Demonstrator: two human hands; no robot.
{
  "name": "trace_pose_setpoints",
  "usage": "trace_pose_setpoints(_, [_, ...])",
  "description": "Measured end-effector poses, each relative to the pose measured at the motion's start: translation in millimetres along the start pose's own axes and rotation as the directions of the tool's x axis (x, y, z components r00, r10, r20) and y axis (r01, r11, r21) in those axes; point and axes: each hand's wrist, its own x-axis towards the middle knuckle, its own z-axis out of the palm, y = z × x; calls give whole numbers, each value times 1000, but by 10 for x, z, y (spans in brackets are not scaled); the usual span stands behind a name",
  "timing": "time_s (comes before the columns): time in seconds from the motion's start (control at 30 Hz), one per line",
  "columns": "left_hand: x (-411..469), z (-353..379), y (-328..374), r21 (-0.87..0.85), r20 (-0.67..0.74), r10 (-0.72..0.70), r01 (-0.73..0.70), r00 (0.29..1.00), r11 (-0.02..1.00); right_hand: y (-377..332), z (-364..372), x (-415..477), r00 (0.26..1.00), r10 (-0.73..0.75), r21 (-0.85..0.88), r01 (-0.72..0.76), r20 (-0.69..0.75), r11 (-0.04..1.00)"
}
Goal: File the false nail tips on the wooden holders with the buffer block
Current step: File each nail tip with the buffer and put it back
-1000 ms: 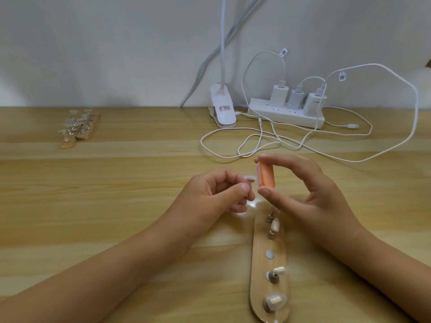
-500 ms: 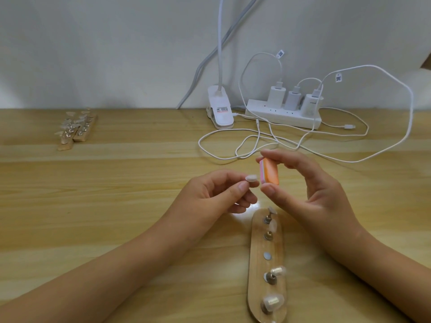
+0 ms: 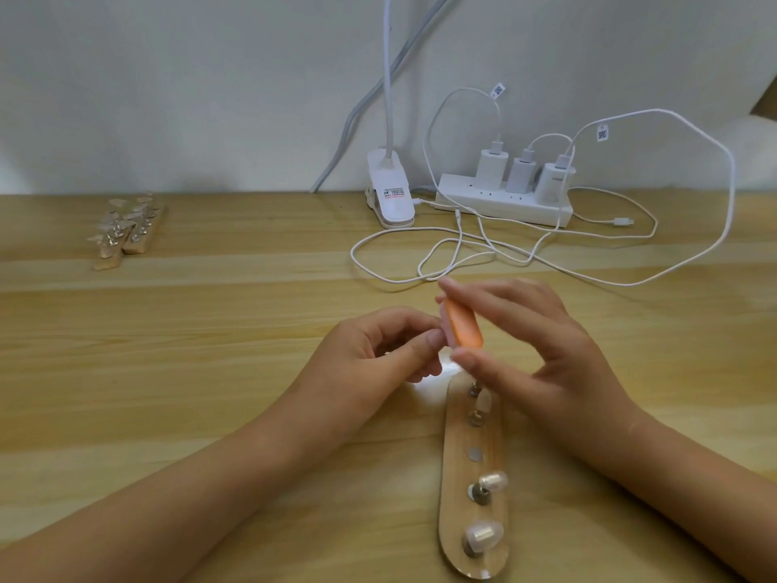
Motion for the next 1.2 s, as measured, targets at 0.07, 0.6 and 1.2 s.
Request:
trace_pose_setpoints(0.07, [2, -10, -2, 6, -10, 1, -1, 1000, 1000, 12, -5, 12, 997, 73, 47, -73, -15, 996])
trace_pose_setpoints(0.6, [-12, -17, -22, 95, -15, -6, 7, 1000, 995, -8, 10, 6, 997, 80, 51, -79, -14, 996])
trace_pose_setpoints(1.2, [-18, -7, -11, 176, -29, 8, -3, 1000, 984, -32, 7, -4, 999, 50, 52, -51, 17, 997])
